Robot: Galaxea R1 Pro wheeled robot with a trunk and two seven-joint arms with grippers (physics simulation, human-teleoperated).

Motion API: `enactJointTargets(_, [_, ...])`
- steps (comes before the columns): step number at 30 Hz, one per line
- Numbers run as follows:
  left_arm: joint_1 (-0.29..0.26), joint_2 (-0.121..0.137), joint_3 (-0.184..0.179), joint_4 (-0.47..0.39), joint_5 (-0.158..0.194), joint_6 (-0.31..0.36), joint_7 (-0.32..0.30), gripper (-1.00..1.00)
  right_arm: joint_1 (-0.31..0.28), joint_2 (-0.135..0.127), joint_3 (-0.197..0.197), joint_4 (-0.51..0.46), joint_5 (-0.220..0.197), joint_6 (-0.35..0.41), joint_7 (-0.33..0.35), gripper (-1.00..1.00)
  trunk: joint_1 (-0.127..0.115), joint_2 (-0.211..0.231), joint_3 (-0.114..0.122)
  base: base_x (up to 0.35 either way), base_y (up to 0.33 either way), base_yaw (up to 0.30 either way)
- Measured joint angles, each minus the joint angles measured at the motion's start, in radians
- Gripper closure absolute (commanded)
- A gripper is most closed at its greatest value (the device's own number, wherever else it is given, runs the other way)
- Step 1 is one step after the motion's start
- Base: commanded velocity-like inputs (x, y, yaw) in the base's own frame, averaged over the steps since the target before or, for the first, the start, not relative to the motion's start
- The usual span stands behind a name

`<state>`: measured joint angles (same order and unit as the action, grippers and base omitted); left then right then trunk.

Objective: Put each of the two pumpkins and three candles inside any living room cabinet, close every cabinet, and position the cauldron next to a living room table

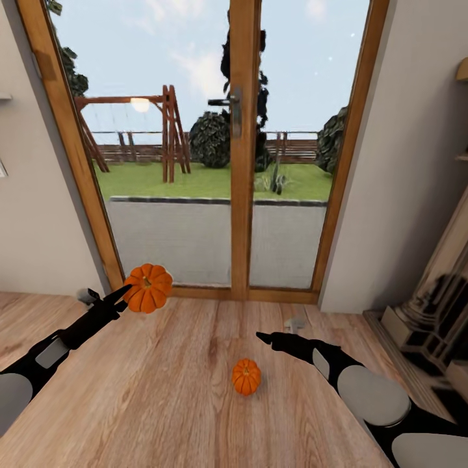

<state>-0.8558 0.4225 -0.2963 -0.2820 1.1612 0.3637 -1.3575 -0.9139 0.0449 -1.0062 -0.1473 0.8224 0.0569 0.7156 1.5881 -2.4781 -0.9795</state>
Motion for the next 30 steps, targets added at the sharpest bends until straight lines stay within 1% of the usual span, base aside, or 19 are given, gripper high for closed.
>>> enactJointTargets(3, [0.0,0.0,-0.001,-0.001,0.0,0.0,0.001,1.0,0.0,0.0,0.0,0.0,0.0,0.001,0.008,-1.0,0.012,-0.021,-0.009,0.0,0.0,0.0])
enactJointTargets(24, [0.0,-0.002,-0.002,-0.009,-0.002,0.0,0.001,1.0,0.0,0.001,0.002,0.003,0.002,-0.002,0.016,-1.0,0.021,-0.027,-0.09,0.0,0.0,0.0])
enactJointTargets(27, [0.0,-0.015,-0.003,-0.009,-0.003,0.0,0.001,1.0,0.0,0.001,0.002,0.004,0.002,-0.003,0.016,-1.0,0.023,-0.027,-0.102,0.0,0.0,0.0])
enactJointTargets(30, [0.0,-0.022,-0.002,-0.009,-0.004,0.0,0.002,1.0,0.0,0.001,0.002,0.003,0.002,-0.003,0.016,-1.0,0.024,-0.028,-0.114,0.0,0.0,0.0])
